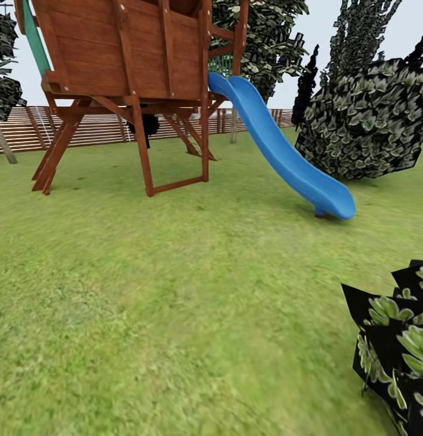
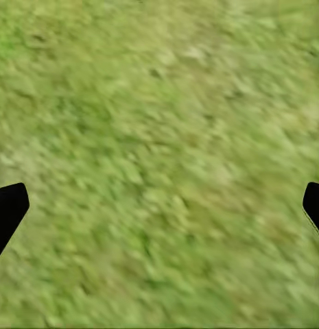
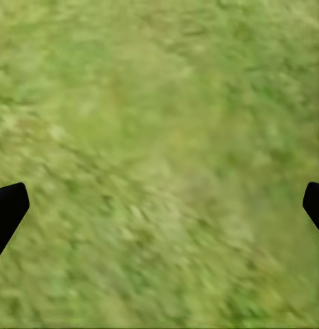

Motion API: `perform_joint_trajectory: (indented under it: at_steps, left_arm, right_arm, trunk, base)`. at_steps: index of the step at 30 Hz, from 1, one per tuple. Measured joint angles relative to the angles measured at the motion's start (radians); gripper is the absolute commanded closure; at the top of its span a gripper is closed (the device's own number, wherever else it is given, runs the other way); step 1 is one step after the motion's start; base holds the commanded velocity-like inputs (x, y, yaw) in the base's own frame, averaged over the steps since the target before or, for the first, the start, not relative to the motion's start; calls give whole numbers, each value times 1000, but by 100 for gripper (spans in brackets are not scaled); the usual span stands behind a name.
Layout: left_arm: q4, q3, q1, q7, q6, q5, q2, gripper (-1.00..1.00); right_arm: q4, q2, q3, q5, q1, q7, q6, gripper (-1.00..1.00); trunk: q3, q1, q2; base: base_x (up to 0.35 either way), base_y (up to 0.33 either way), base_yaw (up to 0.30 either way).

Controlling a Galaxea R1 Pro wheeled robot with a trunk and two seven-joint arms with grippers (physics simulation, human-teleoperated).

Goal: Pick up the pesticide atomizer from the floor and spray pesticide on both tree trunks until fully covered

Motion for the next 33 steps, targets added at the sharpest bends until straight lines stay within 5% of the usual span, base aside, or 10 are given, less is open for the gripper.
perform_joint_trajectory:
  at_steps: [17, 33]
  left_arm:
    - [0, 0, 0, 0, -26, 0, 0, -100]
    - [0, 0, 0, 0, -26, 0, 3, -100]
  right_arm:
    - [0, 0, 0, 0, 0, 0, 0, -100]
    - [0, 0, 0, 0, 0, 0, 0, -100]
  trunk:
    - [0, 0, 0]
    - [0, 0, 0]
  base:
    - [340, 0, -15]
    - [340, 0, -239]
